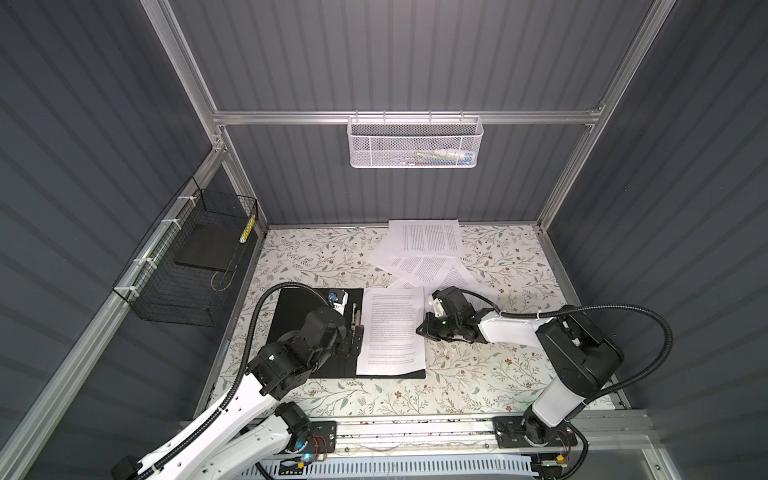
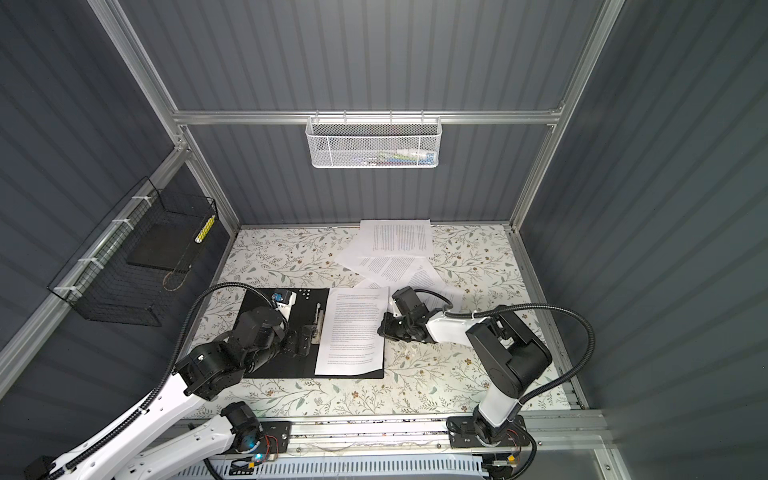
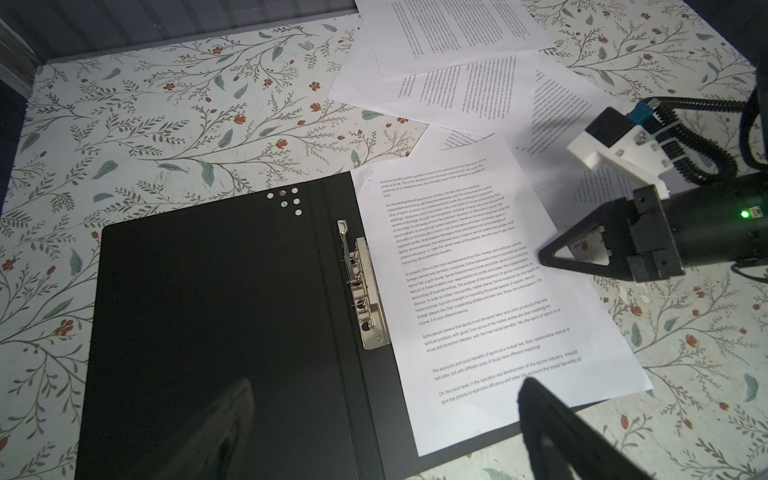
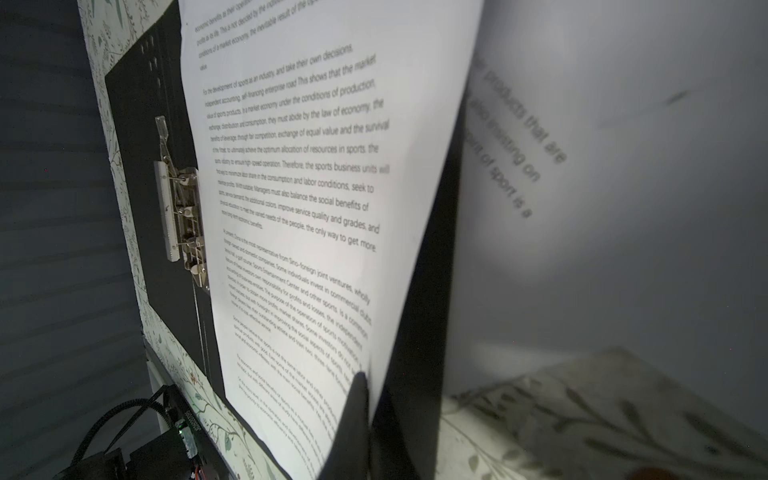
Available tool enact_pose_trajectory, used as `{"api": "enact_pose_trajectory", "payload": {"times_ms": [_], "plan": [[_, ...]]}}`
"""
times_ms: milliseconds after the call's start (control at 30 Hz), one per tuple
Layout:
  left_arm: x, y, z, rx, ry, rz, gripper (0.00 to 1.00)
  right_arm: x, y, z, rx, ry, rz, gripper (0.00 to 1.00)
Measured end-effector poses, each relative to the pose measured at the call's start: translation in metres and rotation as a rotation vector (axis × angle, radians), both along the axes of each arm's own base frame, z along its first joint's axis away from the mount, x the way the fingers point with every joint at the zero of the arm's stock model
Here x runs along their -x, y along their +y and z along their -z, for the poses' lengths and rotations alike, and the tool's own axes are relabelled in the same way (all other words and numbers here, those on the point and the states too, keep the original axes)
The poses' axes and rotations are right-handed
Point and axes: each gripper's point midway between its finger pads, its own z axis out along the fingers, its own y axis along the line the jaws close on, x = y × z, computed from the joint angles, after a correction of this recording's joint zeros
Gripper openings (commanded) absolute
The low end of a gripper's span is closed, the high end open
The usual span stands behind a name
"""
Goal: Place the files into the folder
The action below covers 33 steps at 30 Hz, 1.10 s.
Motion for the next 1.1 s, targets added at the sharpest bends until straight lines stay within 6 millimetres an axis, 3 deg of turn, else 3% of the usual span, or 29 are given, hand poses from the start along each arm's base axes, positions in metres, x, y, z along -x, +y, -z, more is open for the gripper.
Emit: {"api": "enact_pose_trajectory", "payload": {"times_ms": [533, 1100], "plan": [[0.001, -0.002, 0.001, 0.005, 0.006, 0.009, 1.0, 0.006, 0.004, 0.01, 0.01, 0.026, -0.014, 0.0], [0.001, -0.003, 0.004, -0.003, 0.017, 0.017, 1.0, -0.007, 0.008, 0.004, -0.014, 0.009, 0.074, 0.0]]}}
